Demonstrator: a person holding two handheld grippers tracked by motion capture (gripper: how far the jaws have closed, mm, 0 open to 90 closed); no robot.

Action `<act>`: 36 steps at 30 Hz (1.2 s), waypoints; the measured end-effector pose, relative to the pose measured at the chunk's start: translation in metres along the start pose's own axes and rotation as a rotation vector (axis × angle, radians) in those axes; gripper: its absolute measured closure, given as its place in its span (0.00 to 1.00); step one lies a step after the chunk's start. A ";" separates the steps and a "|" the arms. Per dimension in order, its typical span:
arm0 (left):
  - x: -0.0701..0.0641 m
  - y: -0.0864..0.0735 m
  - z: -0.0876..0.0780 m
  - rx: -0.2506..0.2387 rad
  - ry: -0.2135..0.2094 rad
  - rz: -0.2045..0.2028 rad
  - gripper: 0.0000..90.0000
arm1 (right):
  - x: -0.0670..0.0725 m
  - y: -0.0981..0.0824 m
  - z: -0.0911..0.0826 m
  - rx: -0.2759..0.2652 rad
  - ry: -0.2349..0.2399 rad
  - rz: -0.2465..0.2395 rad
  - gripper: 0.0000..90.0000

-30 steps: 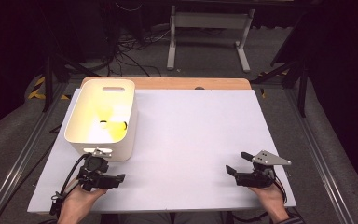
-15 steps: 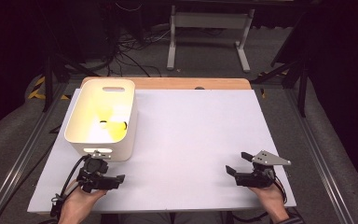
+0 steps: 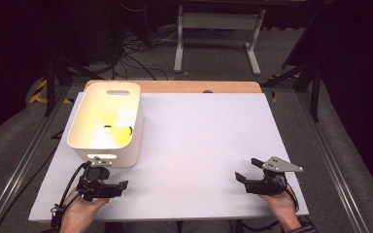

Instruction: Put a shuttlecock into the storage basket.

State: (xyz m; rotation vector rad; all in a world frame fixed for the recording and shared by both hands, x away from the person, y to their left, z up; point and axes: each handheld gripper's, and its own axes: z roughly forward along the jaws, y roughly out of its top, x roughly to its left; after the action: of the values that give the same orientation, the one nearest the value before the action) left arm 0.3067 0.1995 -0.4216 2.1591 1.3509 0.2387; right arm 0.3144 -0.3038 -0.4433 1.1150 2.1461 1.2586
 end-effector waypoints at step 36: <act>0.008 -0.016 -0.002 -0.118 0.018 -0.046 0.25 | -0.001 0.000 0.000 0.000 -0.003 0.002 0.17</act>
State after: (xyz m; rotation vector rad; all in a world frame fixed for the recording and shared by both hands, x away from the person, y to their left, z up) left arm 0.2971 0.2125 -0.4299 2.0315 1.3602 0.3127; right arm 0.3147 -0.3043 -0.4433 1.1186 2.1432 1.2580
